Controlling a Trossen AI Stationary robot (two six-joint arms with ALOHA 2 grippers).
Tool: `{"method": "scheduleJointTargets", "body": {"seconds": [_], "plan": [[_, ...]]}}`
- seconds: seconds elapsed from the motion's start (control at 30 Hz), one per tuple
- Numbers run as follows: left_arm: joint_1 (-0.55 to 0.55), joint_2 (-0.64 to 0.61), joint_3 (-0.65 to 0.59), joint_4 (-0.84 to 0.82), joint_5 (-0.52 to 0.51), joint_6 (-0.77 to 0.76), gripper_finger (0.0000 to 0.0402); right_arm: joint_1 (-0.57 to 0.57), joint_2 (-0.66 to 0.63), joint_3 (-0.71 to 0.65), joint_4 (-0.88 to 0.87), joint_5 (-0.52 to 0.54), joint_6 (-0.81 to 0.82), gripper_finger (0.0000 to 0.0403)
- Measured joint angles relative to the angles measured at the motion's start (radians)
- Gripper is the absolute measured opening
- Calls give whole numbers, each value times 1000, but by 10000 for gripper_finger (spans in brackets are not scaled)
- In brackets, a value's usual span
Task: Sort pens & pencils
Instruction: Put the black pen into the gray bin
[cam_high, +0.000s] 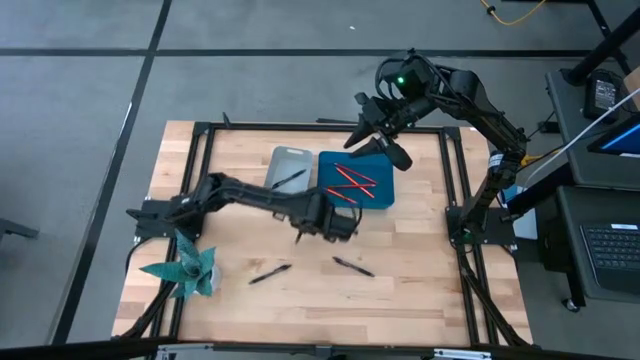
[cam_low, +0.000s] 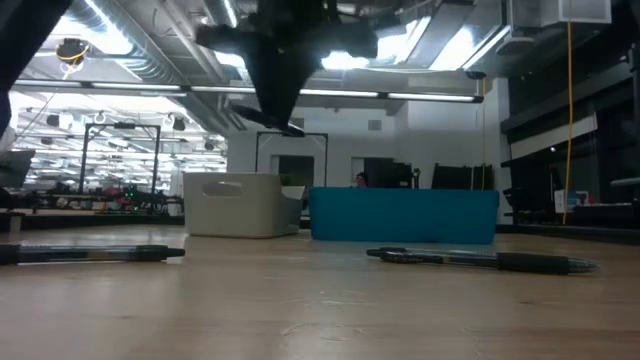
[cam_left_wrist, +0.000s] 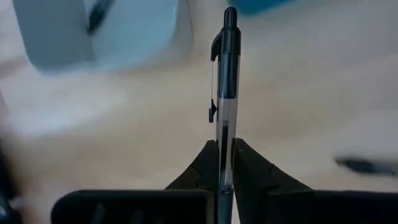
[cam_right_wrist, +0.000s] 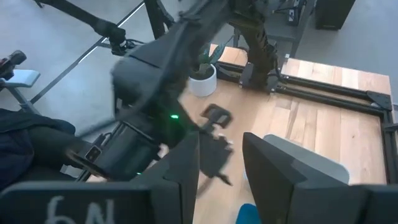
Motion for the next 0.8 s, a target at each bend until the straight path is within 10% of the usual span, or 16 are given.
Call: {"method": "scheduleJointTargets", "body": {"seconds": [0.8], "plan": [[391, -390, -460, 135, -66, 275, 17, 0, 0, 0, 49, -1, -4, 124]]}}
